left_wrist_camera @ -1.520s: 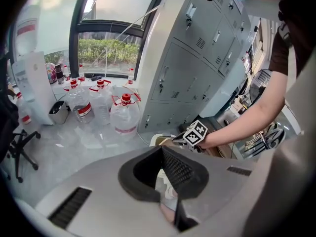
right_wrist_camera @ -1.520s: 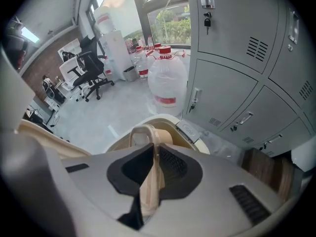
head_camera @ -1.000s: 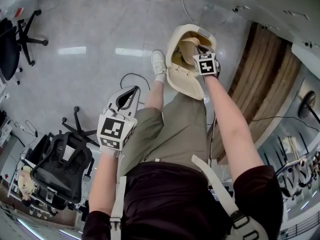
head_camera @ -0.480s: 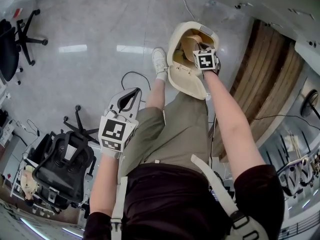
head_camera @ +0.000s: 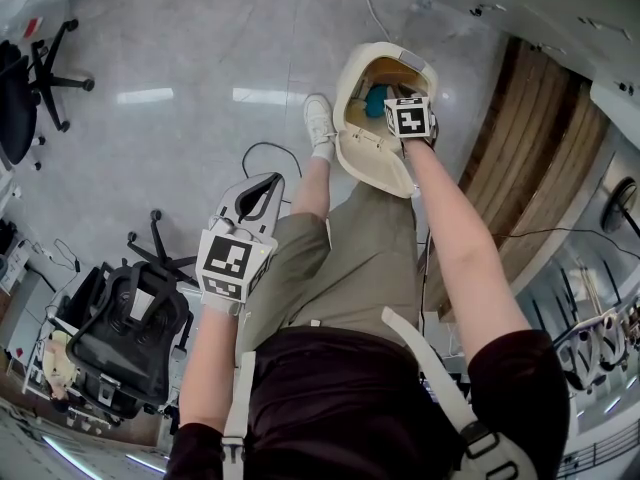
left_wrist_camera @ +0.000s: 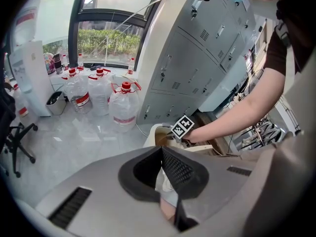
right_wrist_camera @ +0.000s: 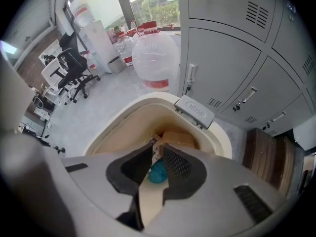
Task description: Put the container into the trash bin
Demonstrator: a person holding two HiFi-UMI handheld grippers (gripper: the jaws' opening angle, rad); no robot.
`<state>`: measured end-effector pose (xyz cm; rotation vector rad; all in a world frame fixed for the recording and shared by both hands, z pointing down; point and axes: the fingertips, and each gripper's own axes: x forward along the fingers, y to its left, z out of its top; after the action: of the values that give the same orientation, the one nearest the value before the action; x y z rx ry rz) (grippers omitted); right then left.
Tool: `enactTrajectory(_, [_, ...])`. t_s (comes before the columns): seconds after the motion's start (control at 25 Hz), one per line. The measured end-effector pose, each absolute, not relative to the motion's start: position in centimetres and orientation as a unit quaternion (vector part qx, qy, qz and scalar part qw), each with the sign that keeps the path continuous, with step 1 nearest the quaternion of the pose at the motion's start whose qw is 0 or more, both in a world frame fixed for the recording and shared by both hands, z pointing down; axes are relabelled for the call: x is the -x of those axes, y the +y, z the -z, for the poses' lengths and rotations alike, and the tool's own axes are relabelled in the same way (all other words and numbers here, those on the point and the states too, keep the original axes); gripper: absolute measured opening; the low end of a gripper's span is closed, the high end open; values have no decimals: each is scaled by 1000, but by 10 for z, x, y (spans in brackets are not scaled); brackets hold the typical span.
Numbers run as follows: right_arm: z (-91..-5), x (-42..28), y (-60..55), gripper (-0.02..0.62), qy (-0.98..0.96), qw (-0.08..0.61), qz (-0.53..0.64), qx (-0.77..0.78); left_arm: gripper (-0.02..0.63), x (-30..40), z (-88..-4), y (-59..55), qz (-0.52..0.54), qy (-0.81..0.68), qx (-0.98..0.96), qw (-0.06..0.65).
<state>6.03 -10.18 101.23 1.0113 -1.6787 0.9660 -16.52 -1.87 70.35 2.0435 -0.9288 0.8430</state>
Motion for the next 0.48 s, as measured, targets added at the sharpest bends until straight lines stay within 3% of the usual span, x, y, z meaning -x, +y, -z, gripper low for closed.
enactTrajectory(0.48, [-994,-67,-106,60,-685,462,-385,-411,8,155,-696,-29,-320,-369,-793,365])
